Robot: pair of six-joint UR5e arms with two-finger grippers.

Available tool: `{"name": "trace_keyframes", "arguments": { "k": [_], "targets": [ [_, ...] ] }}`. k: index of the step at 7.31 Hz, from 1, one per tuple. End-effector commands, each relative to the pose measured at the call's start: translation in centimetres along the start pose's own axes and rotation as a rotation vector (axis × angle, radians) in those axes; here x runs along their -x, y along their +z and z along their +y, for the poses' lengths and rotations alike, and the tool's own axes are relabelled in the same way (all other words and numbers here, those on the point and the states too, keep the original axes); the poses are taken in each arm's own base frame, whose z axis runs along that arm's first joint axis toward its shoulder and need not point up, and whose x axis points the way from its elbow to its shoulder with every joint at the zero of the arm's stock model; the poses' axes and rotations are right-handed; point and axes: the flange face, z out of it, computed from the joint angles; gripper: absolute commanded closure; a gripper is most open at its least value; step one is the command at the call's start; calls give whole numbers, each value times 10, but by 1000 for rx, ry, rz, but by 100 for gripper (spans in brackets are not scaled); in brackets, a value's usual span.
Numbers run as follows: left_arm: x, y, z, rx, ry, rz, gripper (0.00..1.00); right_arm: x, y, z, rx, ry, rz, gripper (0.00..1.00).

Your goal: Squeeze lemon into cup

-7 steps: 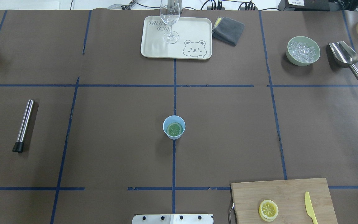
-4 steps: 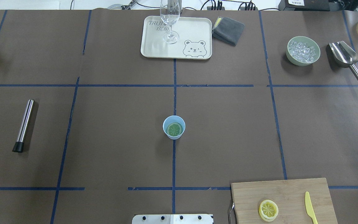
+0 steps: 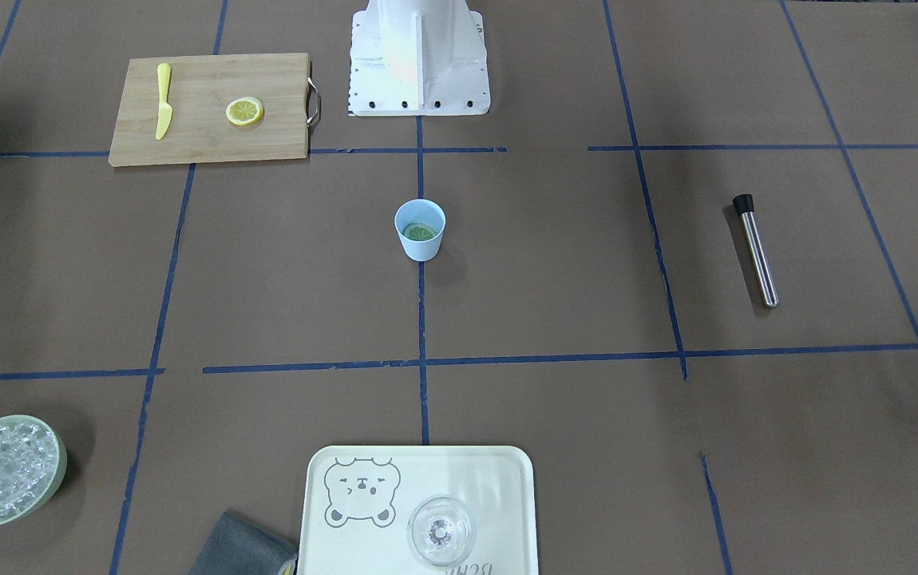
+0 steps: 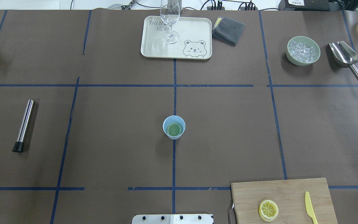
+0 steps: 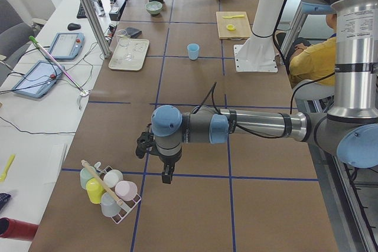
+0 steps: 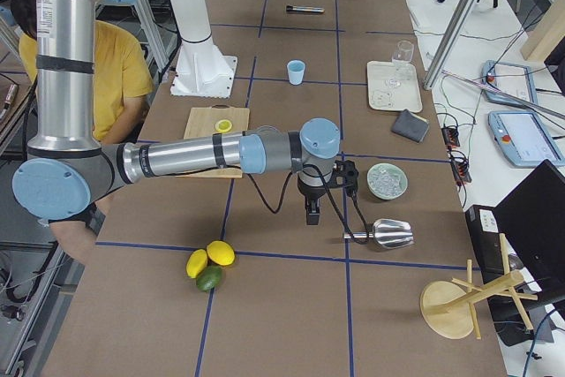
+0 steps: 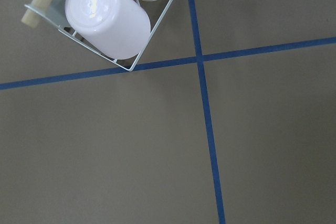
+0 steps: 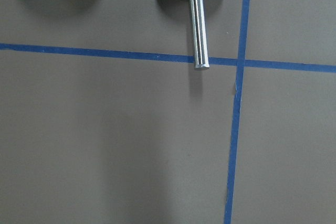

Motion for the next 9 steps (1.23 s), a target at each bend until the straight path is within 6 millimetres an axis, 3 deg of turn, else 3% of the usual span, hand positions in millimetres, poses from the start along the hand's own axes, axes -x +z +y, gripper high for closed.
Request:
{"name": "trace_keyframes", "arguments": {
  "k": [1, 6, 9],
  "targets": [
    [2, 4, 3, 34, -49, 6, 0, -4, 3, 5, 8, -8, 1, 0],
    [2, 5, 2, 38, -109, 8, 0, -7, 6, 9, 13, -15, 4, 0],
    [-2, 1, -3, 31, -101, 9, 0, -24, 21, 15, 49, -133, 9, 0]
  ]
}}
